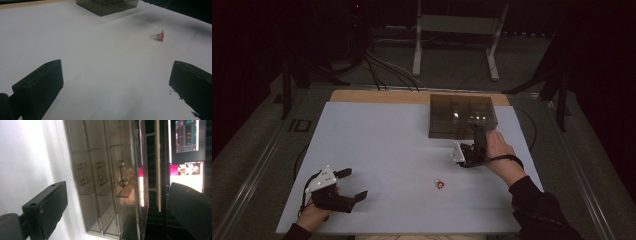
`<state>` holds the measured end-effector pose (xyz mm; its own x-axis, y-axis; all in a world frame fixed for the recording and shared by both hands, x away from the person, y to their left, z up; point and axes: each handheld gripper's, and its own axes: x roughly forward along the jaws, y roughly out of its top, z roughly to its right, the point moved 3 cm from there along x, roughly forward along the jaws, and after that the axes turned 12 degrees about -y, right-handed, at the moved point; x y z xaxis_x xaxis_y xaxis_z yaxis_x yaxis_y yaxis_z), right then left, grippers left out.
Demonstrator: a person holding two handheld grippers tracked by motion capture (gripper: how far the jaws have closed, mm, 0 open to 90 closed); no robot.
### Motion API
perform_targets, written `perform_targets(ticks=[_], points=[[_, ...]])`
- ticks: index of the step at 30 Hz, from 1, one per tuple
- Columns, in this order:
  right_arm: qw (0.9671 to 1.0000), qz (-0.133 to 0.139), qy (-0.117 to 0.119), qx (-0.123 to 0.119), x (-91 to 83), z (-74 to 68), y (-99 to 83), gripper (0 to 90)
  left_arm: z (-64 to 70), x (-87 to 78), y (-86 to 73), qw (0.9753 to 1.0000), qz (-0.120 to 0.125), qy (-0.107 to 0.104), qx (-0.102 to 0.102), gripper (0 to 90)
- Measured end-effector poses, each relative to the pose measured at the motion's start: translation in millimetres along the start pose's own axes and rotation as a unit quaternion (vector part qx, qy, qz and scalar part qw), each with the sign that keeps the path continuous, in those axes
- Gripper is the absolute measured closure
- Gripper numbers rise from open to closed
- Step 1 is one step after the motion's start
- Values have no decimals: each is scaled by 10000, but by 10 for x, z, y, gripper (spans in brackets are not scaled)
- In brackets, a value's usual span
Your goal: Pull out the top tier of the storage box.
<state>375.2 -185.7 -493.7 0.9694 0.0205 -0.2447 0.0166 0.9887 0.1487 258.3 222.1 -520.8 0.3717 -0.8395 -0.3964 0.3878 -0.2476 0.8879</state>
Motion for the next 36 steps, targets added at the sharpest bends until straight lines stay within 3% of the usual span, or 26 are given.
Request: perform_targets(ticks=[5, 8, 14, 18, 19, 23, 36], points=[[9998, -94, -47, -161, 31, -20, -3, 94, -1, 2, -1, 10000, -13, 8, 13, 0], [9995, -136, -210, -170, 44, -24, 13, 153, -3, 4, -4, 10000, -42, 18, 37, 0], [9972, -175, -668, -298, 81, -35, 30, 361, 2, 0, 0, 10000, -5, 13, 29, 0], [9956, -228, -804, -435, 109, -37, 18, 465, 2, 2, 0, 10000, -10, 9, 28, 0], [9950, -254, -802, -534, 129, -36, -1, 523, 1, 2, -1, 10000, -13, 10, 27, 0], [9947, -293, -806, -573, 170, -45, -29, 602, 0, 2, -2, 10000, -10, 5, 21, 0], [9938, -374, -728, -746, 286, -87, 14, 738, -2, 0, -3, 10000, -1, 6, 13, 0]])
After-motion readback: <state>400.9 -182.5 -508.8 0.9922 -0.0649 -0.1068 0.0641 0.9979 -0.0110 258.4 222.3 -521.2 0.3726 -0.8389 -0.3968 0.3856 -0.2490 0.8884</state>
